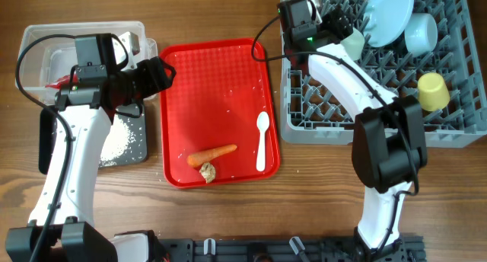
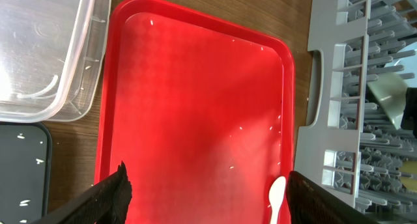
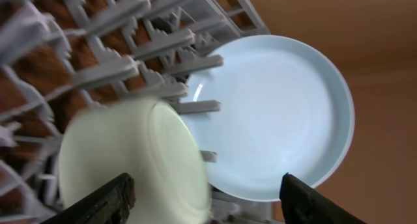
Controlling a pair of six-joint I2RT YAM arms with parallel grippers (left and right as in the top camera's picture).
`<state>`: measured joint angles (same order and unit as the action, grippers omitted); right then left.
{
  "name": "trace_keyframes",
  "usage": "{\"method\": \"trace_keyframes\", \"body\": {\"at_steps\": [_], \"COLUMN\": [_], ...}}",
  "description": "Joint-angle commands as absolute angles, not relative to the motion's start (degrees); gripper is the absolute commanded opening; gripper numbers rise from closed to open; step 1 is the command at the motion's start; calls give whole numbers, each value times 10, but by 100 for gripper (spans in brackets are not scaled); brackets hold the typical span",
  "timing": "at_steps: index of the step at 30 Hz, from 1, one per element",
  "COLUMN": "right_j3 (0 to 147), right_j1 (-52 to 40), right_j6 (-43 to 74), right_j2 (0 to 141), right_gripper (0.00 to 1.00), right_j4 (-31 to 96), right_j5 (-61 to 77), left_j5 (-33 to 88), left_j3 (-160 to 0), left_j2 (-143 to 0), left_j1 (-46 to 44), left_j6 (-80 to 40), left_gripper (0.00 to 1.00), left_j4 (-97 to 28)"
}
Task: Sort waste into correct bins and load items into the dishwasher rack
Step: 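Carry the green bowl to the rack and place it upright at top, then move the left gripper to the carrot and grasp it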
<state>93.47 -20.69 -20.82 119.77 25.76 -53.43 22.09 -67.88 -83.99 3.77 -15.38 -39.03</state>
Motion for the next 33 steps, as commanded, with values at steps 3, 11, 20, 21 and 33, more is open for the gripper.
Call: {"method": "trace_keyframes", "body": {"at_steps": [3, 11, 20, 21, 33], "right_j3": [933, 933, 933, 933, 933], "right_j1": [-192, -131, -114, -118, -148], "right_j6": [-131, -21, -60, -70, -40], "right_j2": [1108, 1044, 1038, 1038, 1038], "right_gripper": [76, 73, 69, 69, 70], "right_j4": [258, 267, 336, 340, 344], "right_j5": [-398, -239, 95, 132, 137], "left_j5": [215, 215, 215, 215, 178], "left_j3": [-682, -682, -682, -682, -682], "left_j2": [-836, -836, -836, -836, -839], "left_j1": [40, 40, 40, 40, -23], "left_j6": [-155, -155, -155, -155, -199], "left_gripper": [77, 78, 79, 79, 89], "left_j4": [-389, -389, -403, -410, -547]}}
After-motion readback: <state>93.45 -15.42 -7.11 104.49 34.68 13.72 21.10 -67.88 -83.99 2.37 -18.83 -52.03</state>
